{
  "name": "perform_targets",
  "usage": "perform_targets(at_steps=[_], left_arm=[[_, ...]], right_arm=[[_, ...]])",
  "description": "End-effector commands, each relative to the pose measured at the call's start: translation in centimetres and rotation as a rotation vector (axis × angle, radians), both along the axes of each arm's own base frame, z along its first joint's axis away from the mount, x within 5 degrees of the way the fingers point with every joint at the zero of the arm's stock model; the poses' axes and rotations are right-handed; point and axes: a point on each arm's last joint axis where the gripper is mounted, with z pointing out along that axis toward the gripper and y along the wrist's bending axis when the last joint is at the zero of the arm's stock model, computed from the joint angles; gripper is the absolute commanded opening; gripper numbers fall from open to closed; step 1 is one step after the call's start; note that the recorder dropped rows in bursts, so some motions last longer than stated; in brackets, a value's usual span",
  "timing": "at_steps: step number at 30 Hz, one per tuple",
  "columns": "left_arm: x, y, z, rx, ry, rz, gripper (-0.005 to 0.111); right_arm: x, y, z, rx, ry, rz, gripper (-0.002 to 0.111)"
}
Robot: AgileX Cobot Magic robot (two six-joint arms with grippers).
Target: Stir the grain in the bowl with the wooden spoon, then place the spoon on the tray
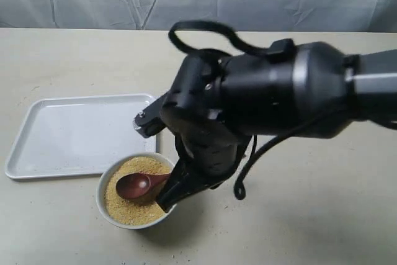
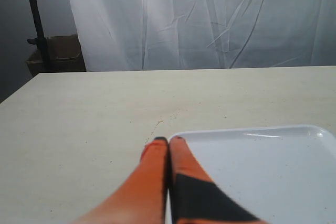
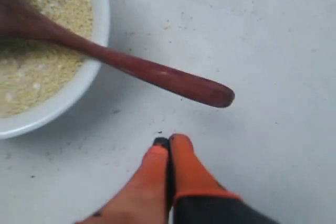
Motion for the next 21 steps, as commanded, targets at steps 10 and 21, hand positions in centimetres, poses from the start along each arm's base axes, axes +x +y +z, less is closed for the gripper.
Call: perform_targets(at_steps=[10, 21], left_arm=[[0.0, 0.0, -0.1, -0.006, -0.003, 0.001, 0.0], [0.0, 0.0, -0.1, -0.006, -0.003, 0.001, 0.0]], right_arm=[[-4.1, -3.4, 2.7, 0.772, -0.048, -0.122, -0.001], [-5.7, -9.9, -3.8, 1.338, -0.061, -0.8, -0.001]])
